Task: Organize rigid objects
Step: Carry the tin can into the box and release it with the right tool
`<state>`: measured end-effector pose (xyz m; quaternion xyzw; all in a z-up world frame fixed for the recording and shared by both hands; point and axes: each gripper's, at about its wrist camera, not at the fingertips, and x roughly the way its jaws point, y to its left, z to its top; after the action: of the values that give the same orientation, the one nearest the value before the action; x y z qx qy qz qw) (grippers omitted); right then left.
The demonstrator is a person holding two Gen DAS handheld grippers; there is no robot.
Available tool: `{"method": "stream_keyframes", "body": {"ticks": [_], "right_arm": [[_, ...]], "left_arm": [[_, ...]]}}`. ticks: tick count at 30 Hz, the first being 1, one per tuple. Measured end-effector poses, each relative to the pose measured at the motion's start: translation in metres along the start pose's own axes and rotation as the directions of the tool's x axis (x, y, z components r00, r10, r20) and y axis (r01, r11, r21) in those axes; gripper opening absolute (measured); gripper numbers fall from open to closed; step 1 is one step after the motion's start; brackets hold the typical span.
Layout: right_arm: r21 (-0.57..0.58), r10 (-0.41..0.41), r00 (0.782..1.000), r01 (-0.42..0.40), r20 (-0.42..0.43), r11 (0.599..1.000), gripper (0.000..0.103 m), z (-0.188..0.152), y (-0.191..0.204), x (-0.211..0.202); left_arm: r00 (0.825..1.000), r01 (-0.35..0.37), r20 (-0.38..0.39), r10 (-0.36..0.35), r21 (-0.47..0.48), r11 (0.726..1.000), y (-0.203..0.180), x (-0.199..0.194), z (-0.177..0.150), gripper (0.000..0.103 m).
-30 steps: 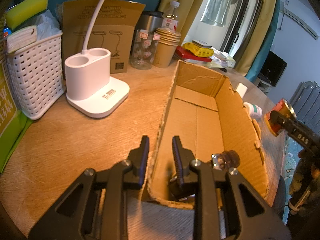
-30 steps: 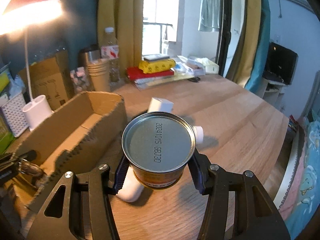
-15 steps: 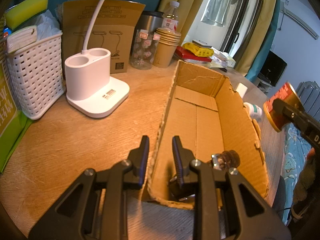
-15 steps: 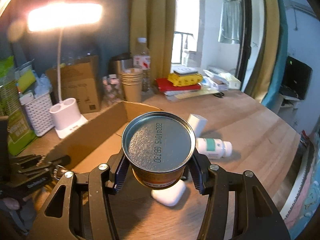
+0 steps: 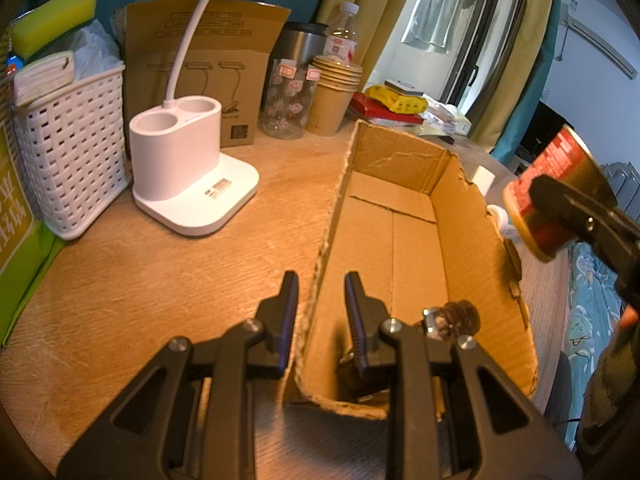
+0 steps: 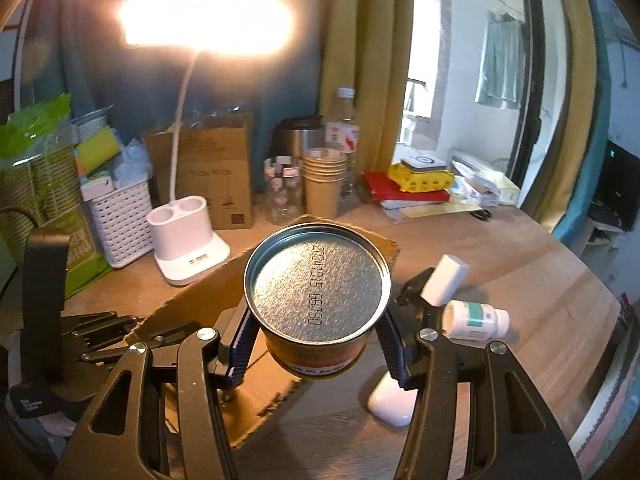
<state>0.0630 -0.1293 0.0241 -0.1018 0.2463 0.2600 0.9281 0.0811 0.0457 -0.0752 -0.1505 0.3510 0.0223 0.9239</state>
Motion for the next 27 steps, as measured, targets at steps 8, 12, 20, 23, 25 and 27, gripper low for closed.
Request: {"method": "stream_keyframes", "body": {"ticks": [8,12,20,23,25,27], "right_arm": [[-0.021,0.030,0.999,-0.031,-0.023,0.999,0.057,-0.001,0.012,0.015],[-0.027,0.045,0.998,-0.046,-0.035,0.999,0.057,-0.003,0.015,0.023],[-0.028,0.049,0.996,-0.051,-0.072,0.998,0.057,-0.013,0.017,0.038],[-0.028,0.050,0.995,-0.053,-0.089,0.998,0.057,-0.017,0.017,0.042],[-0.029,0.054,0.993,-0.057,-0.105,0.998,0.057,-0.019,0.017,0.045],[-0.032,0.055,0.991,-0.059,-0.119,0.998,0.057,-0.021,0.018,0.048]], "left_arm": [[1.000,0.000,0.000,0.000,0.000,1.000,0.000,0.000,0.000,0.025],[1.000,0.000,0.000,0.000,0.001,1.000,0.000,0.000,0.000,0.025],[1.000,0.000,0.000,0.000,0.000,1.000,0.000,0.000,0.000,0.025],[1.000,-0.001,0.000,0.001,0.001,1.000,0.000,0.000,0.000,0.025],[1.000,0.000,0.000,0.000,0.001,1.000,0.000,0.000,0.000,0.025],[1.000,0.000,0.000,0.000,0.002,1.000,-0.001,0.000,0.000,0.025]]}}
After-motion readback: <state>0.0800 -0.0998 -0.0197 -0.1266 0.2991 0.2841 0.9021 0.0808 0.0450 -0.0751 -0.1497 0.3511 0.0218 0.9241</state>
